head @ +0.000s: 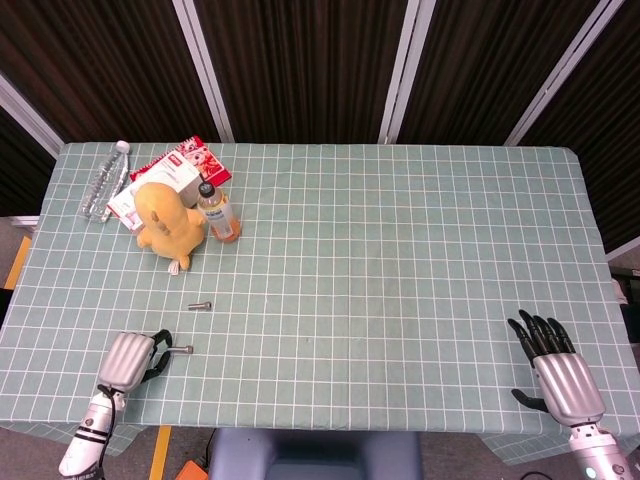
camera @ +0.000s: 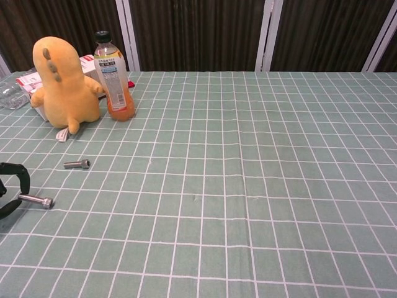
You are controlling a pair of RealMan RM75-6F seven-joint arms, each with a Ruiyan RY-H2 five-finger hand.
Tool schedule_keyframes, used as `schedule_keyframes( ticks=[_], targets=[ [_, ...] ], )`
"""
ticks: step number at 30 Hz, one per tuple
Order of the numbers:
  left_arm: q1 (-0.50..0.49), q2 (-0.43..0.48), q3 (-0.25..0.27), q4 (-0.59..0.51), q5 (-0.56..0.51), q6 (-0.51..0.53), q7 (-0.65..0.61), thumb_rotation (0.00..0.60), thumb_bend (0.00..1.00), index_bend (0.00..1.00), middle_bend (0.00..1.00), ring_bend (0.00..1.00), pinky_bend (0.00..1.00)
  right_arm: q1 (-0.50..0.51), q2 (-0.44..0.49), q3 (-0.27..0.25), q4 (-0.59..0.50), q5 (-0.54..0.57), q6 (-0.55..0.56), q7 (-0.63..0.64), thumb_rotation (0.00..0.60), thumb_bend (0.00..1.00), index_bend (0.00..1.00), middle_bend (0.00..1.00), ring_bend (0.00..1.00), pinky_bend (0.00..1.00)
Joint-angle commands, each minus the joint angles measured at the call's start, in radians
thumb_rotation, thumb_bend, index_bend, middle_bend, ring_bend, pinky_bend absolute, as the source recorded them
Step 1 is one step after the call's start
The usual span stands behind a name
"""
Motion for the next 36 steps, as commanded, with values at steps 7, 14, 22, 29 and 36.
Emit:
schedule_keyframes(
  ticks=[7, 14, 22, 29, 36],
  targets=[
    [-0.006, 0.002, 0.0, -0.015, 0.014, 0.019, 0.003, 0.6, 0.42, 0.56, 1.0, 1.0, 1.0, 0.0, 0.001, -0.001, 0.0, 0.0, -0.002, 0.001, 0.6, 0.15, 0.0, 0.0, 0.0, 0.0],
    [-0.015, 0.007, 0.003, -0.047, 0.026, 0.02, 0.026, 0.6, 0.42, 0.55, 1.0, 1.0, 1.0, -0.001, 0.003, -0.002, -0.004, -0.004, 0.003, 0.002, 0.6, 0.15, 0.0, 0.0, 0.0, 0.0],
    [-0.021, 0.012, 0.008, -0.068, 0.035, 0.022, 0.047, 0.6, 0.42, 0.53, 1.0, 1.0, 1.0, -0.003, 0.004, -0.003, -0.004, -0.009, 0.009, 0.004, 0.6, 0.15, 0.0, 0.0, 0.0, 0.0],
    [-0.035, 0.01, 0.01, -0.077, 0.044, 0.012, 0.059, 0.6, 0.42, 0.51, 1.0, 1.0, 1.0, -0.003, 0.005, -0.001, -0.003, -0.009, 0.01, 0.014, 0.6, 0.15, 0.0, 0.0, 0.0, 0.0],
    [-0.04, -0.003, 0.004, -0.092, 0.038, 0.008, 0.079, 0.6, 0.42, 0.49, 1.0, 1.0, 1.0, -0.003, 0.006, 0.0, -0.003, -0.002, 0.007, 0.011, 0.6, 0.15, 0.0, 0.0, 0.0, 0.0]
  ],
)
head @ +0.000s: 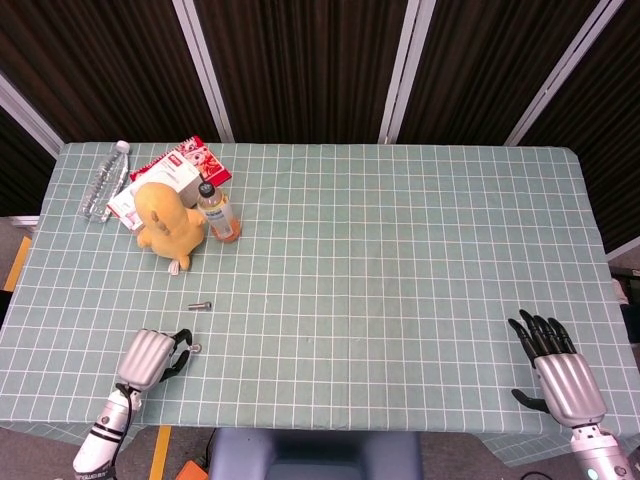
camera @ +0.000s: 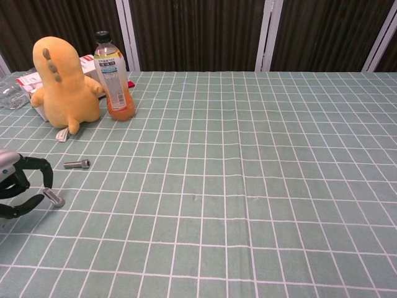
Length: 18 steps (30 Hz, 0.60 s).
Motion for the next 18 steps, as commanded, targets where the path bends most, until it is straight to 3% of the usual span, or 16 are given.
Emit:
schedule_keyframes(
  ticks=[1, 14, 18],
  targets=[
    [-0.002, -0.003, -0.001, -0.004, 0.0, 0.0, 0.0, 0.6, 0.42, 0.48, 1.0, 1.0, 1.0, 0.0, 0.001, 0.003, -0.002, 0.009, -0.003, -0.001, 0.6, 0.15, 0.0, 0.0, 0.0, 0.0],
    [0.001, 0.019, -0.006, -0.029, 0.017, 0.048, -0.013, 0.6, 0.41, 0.45, 1.0, 1.0, 1.0, -0.002, 0.002, 0.001, 0.001, -0.008, 0.009, 0.009, 0.6, 0.15, 0.0, 0.0, 0.0, 0.0],
    [0.014, 0.038, -0.05, -0.007, 0.006, 0.119, 0.003, 0.6, 0.4, 0.47, 1.0, 1.0, 1.0, -0.001, 0.003, 0.001, 0.002, -0.007, 0.007, 0.012, 0.6, 0.15, 0.0, 0.0, 0.0, 0.0]
  ],
)
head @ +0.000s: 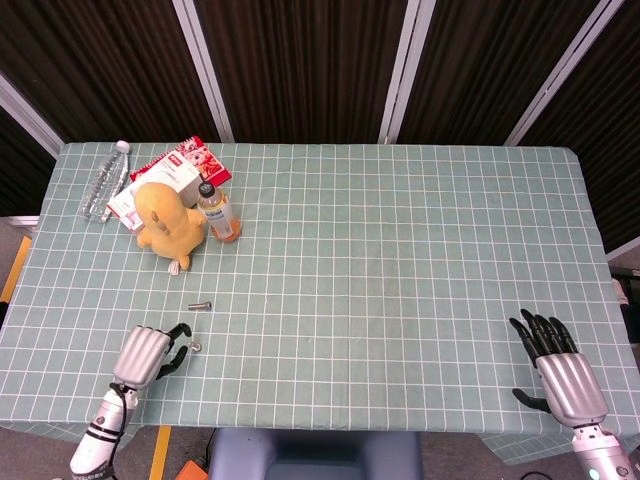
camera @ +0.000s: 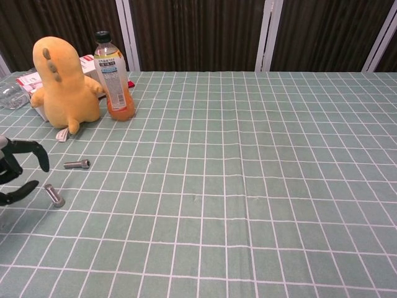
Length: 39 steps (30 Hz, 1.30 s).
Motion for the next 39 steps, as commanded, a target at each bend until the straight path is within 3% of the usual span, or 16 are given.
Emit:
schedule_keyframes(
  ticks=[1, 5, 14, 39],
  targets=[
    [0.007, 0.014, -0.051, 0.034, -0.023, 0.049, 0.025, 0.6, 0.39, 0.47, 1.0, 1.0, 1.0, 0.001, 0.0, -0.001, 0.001, 0.0, -0.003, 0.0, 0.6, 0.15, 0.0, 0.0, 0.0, 0.0],
    [-0.018, 0.027, -0.089, 0.051, -0.102, -0.043, -0.032, 0.6, 0.38, 0.47, 1.0, 1.0, 1.0, 0.002, -0.003, -0.001, 0.001, 0.0, -0.005, -0.005, 0.6, 0.15, 0.0, 0.0, 0.0, 0.0],
    [-0.111, -0.05, -0.104, 0.198, -0.123, -0.181, -0.141, 0.6, 0.31, 0.47, 1.0, 1.0, 1.0, 0.009, -0.009, -0.003, 0.003, 0.013, -0.032, -0.031, 0.6, 0.15, 0.0, 0.0, 0.0, 0.0],
    [-0.19, -0.162, -0.125, 0.328, -0.201, -0.298, -0.155, 0.6, 0.3, 0.47, 1.0, 1.0, 1.0, 0.021, -0.016, 0.016, 0.014, 0.059, -0.05, -0.036, 0.6, 0.15, 0.0, 0.0, 0.0, 0.0]
  ],
)
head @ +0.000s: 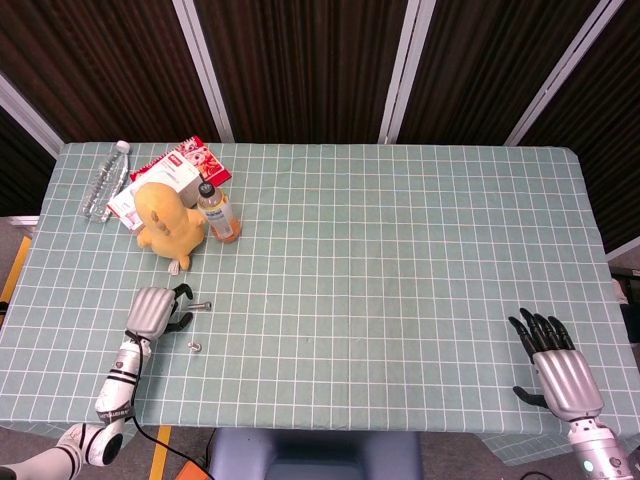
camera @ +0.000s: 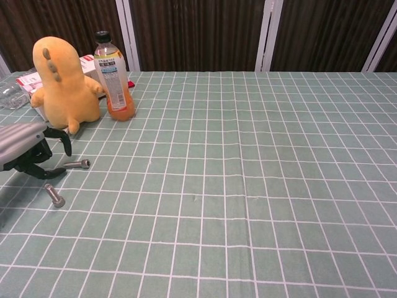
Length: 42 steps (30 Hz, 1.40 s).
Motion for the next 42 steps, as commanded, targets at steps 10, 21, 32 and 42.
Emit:
schedule_keyframes(
  ticks=[10, 21, 32, 42],
  targets=[
    [-0.013, -0.025, 0.006, 0.035, -0.008, -0.009, -0.008, 0.6, 0.32, 0.48, 1.0, 1.0, 1.0, 0.001, -0.001, 0.002, 0.001, 0.002, 0.004, 0.001, 0.6, 0.15, 0.0, 0.0, 0.0, 0.0],
    [-0.023, -0.032, 0.01, 0.039, -0.011, -0.016, 0.008, 0.6, 0.33, 0.49, 1.0, 1.0, 1.0, -0.001, 0.006, 0.004, -0.001, 0.0, 0.013, 0.012, 0.6, 0.15, 0.0, 0.0, 0.0, 0.0],
    [-0.024, -0.025, 0.017, 0.019, -0.014, -0.021, 0.026, 0.6, 0.39, 0.52, 1.0, 1.0, 1.0, -0.002, 0.007, 0.001, -0.001, -0.005, 0.015, 0.013, 0.6, 0.15, 0.0, 0.0, 0.0, 0.0],
    [-0.019, 0.01, 0.019, -0.052, -0.005, 0.01, 0.053, 0.6, 0.41, 0.52, 1.0, 1.0, 1.0, -0.002, 0.01, -0.002, -0.002, -0.012, 0.018, 0.018, 0.6, 0.15, 0.0, 0.0, 0.0, 0.0]
  ],
)
